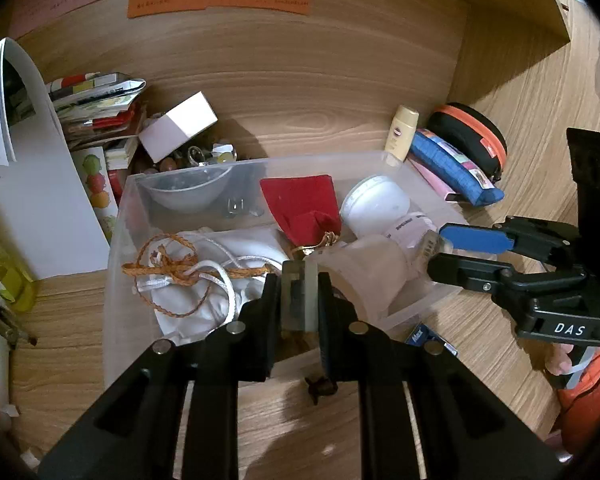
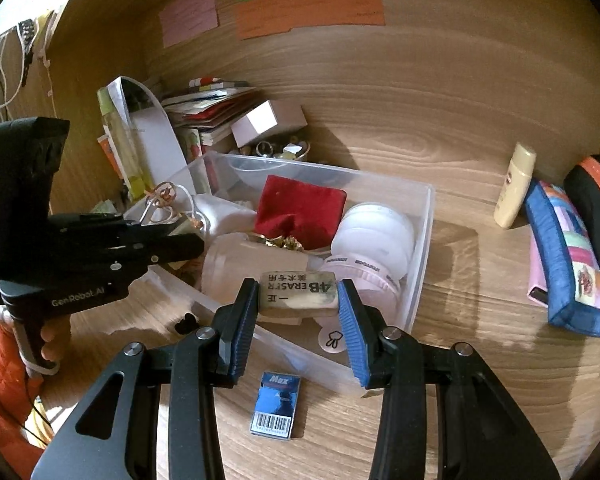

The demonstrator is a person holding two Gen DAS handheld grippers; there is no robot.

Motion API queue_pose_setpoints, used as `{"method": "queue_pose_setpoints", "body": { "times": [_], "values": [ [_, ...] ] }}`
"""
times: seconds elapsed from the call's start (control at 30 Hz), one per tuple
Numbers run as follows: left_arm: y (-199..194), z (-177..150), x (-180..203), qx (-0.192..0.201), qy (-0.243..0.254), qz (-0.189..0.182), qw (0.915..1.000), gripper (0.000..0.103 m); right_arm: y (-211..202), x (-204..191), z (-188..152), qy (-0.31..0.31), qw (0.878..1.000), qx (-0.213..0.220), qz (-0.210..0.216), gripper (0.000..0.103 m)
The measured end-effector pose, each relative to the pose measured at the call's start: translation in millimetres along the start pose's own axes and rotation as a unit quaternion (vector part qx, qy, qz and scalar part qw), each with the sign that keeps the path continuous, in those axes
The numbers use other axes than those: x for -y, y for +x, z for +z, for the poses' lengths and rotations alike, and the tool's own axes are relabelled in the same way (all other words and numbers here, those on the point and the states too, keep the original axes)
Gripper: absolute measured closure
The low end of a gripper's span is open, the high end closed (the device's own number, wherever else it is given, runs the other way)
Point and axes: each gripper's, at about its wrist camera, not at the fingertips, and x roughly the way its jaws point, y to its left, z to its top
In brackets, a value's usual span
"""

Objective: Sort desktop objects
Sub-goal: 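Carry the eraser and small box into the bin and open both tools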

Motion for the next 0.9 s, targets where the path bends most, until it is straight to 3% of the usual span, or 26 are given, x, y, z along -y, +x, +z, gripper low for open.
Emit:
{"method": "queue_pose_setpoints", "body": {
  "times": [0.4,0.53,0.9],
  "values": [
    [-3.3,-0.6,-4.1,0.003,-0.011,0.004,0.9999,0.077,-1.1,-7.8,-1.4,-0.018,0.999,0.014,-0.037,0.06],
    [-9.6,-3.7,-0.8,0.006,-0.008,0.003,0.9999,0.072,-4.8,-10.1,-1.5,-0.021,0.999,0.016,-0.044,0.048],
    [-29.0,-14.0,3.2,0.015,-0.012,-0.001,0.9998,0.06,-20.7,-29.1,-15.1,-0.043,0.998,0.017,-0.051,0.038]
  ]
}}
